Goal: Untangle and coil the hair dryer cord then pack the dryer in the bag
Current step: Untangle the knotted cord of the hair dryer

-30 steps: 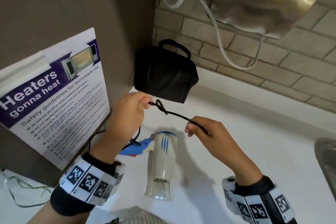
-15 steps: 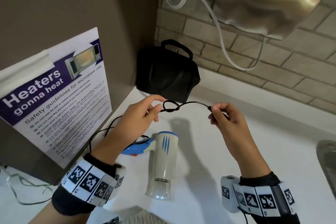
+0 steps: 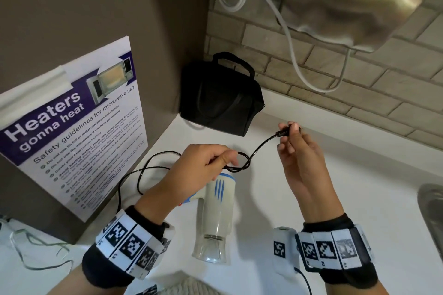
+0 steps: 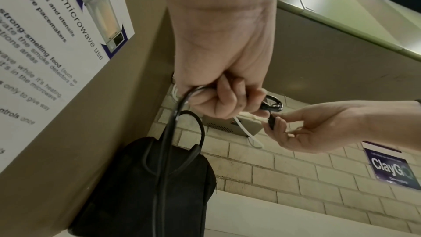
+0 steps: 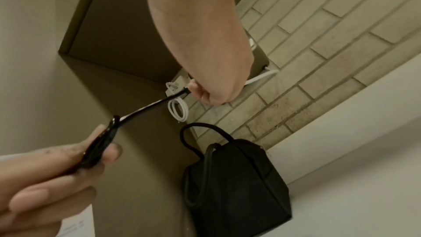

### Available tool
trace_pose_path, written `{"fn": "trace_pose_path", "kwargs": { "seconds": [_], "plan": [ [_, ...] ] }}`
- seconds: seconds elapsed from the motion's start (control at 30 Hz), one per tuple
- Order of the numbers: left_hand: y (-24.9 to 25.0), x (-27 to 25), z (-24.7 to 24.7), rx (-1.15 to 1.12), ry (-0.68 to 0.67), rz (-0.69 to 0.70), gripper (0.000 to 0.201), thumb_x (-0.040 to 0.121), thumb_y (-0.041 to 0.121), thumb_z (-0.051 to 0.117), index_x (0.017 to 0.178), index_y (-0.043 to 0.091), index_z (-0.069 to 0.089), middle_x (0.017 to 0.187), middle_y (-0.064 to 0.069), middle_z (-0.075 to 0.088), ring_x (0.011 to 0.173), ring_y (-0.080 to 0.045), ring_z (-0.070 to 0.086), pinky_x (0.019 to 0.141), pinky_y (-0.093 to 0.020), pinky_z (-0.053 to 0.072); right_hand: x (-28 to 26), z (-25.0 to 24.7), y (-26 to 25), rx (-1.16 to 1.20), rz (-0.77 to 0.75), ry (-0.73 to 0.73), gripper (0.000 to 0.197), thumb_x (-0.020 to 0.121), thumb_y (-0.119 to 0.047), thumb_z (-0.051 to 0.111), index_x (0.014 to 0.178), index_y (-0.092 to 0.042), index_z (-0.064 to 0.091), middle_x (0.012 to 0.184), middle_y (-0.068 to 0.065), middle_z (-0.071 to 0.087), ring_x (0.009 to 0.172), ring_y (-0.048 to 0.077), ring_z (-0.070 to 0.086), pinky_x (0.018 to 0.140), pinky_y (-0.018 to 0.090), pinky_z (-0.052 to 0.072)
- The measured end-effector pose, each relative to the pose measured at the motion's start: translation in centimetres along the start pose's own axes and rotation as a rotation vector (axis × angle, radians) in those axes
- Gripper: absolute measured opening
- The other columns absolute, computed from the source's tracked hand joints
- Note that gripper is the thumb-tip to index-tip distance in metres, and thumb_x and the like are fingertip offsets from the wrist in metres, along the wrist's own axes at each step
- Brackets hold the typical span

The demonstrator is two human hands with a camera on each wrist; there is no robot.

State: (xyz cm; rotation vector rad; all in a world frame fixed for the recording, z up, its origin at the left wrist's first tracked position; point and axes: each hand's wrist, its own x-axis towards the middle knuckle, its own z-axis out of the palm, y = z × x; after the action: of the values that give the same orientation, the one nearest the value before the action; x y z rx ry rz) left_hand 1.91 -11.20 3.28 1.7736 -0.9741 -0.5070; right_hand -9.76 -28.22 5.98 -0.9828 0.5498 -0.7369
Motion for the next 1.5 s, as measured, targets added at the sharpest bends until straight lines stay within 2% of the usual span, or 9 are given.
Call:
{"fn": "trace_pose_path", "kwargs": {
  "seconds": [0.13,0.3,0.53,0.8,0.97,1.13,1.3,1.4,1.5],
  "plan": [
    [0.7,-0.3,0.4,-0.028,0.027,0.001,0.022,0.092,0.037,0.056,0.084,0.027,0.074,0.041,0.009,0.042,0.042,-0.005,0.039,0.051,-0.014,0.037,-0.2,0.7,0.8,-0.088,0.022,-0.039,0.019,0.097,-0.019,0.051,0.112,-0.012,0.060,0.090,0.001,0.066,0.065,0.006,0.050,0.063,0.015,0.050],
    [1.0,-0.3,0.7,-0.016,0.049,-0.006,0.022,0.089,0.040,0.059,0.078,0.026,0.072,0.045,0.005,0.045,0.041,-0.006,0.042,0.050,-0.015,0.038,-0.6,0.9,0.9,-0.149,0.087,-0.104,0.025,0.096,-0.015,0.051,0.119,-0.007,0.058,0.086,0.002,0.070,0.061,0.007,0.053,0.063,0.017,0.052],
    [1.2,-0.1,1.2,0.040,0.162,0.059,0.027,0.088,0.042,0.059,0.077,0.019,0.068,0.054,-0.020,0.051,0.049,-0.030,0.043,0.056,-0.040,0.046,-1.6,1.5,1.3,-0.311,0.152,-0.249,0.023,0.097,-0.011,0.048,0.114,-0.007,0.062,0.078,0.004,0.060,0.056,0.009,0.050,0.062,0.019,0.050],
    [1.1,0.0,1.2,0.012,0.160,0.069,0.022,0.090,0.039,0.059,0.081,0.022,0.069,0.055,-0.021,0.049,0.046,-0.017,0.037,0.054,-0.042,0.045,-1.8,1.5,1.8,-0.381,0.149,-0.237,0.029,0.089,-0.013,0.061,0.118,-0.017,0.063,0.075,0.008,0.052,0.062,0.012,0.052,0.068,0.022,0.049],
    [0.4,0.1,1.8,0.010,0.207,0.042,0.023,0.090,0.039,0.059,0.080,0.021,0.070,0.051,-0.018,0.048,0.044,-0.014,0.035,0.051,-0.042,0.046,-2.7,2.1,2.4,-0.557,0.085,-0.263,0.023,0.095,-0.022,0.052,0.113,-0.026,0.066,0.096,-0.005,0.070,0.081,0.005,0.062,0.079,0.025,0.050],
    [0.3,0.1,2.6,0.064,0.252,0.057,0.027,0.090,0.037,0.058,0.078,0.015,0.068,0.042,0.004,0.041,0.041,-0.010,0.039,0.050,-0.031,0.042,-3.4,2.6,2.8,-0.725,-0.003,-0.268,0.025,0.099,-0.028,0.042,0.110,-0.034,0.064,0.097,-0.012,0.069,0.083,0.005,0.067,0.069,0.014,0.050],
    [0.4,0.0,2.8,0.098,0.315,0.100,0.031,0.090,0.039,0.058,0.075,0.013,0.065,0.040,0.007,0.036,0.042,-0.011,0.037,0.048,-0.030,0.042,-3.6,2.3,2.3,-0.881,-0.104,-0.254,0.025,0.099,-0.032,0.041,0.101,-0.033,0.066,0.096,-0.009,0.069,0.089,0.007,0.065,0.078,0.024,0.051],
    [0.2,0.1,2.6,0.112,0.354,0.123,0.034,0.091,0.040,0.056,0.072,0.012,0.062,0.042,0.006,0.035,0.044,-0.013,0.037,0.045,-0.018,0.032,-3.6,2.0,1.7,-0.987,-0.188,-0.271,0.024,0.097,-0.037,0.045,0.092,-0.034,0.068,0.090,-0.008,0.068,0.084,0.006,0.064,0.081,0.032,0.054],
    [0.0,0.3,2.5,0.105,0.388,0.109,0.034,0.092,0.039,0.055,0.072,0.011,0.060,0.044,0.006,0.039,0.047,-0.012,0.039,0.046,-0.017,0.032,-3.9,2.1,1.1,-1.010,-0.214,-0.334,0.022,0.094,-0.039,0.050,0.087,-0.029,0.069,0.086,-0.007,0.069,0.081,0.006,0.066,0.078,0.031,0.055]
  ]
}}
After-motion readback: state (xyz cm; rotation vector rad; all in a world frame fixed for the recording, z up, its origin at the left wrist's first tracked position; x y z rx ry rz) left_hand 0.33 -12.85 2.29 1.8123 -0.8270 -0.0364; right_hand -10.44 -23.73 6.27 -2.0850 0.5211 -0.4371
